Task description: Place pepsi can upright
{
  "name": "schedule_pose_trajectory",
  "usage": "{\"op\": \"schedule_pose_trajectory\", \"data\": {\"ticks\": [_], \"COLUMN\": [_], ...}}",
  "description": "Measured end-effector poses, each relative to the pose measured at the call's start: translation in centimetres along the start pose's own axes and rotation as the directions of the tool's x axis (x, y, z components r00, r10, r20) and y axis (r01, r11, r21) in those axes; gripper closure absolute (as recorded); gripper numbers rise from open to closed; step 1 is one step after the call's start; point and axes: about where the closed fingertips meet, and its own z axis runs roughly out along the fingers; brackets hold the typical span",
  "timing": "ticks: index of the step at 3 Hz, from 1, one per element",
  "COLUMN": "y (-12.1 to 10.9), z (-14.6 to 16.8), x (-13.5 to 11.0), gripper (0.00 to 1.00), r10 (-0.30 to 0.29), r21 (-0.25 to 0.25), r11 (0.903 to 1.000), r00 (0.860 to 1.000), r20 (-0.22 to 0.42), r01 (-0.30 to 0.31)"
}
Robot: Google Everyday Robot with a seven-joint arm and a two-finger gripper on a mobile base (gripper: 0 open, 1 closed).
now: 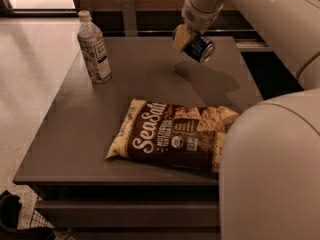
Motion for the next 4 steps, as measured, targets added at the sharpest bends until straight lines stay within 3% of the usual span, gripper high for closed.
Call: {"op": "schedule_pose_trajectory", "data": {"ticks": [1, 2, 3, 4], "y": [0.7, 1.0, 1.2, 1.6], "z": [-1.7, -3.4, -4.7, -4.5], "x": [1.2, -0.1, -2.1, -3.8], "gripper": [1.0, 1.0, 1.0, 1.0], "r10": [-0.042, -0.102, -0.157, -0.193], "r21": [-0.009, -0.032, -0.046, -0.083], "r11": [0.999, 0.9919, 0.9761, 0.944], "r00": [0.989, 0.921, 0.836, 0.737], "r20": [0.141, 0.377, 0.526, 0.648], "r01": [0.044, 0.123, 0.213, 0.319]}}
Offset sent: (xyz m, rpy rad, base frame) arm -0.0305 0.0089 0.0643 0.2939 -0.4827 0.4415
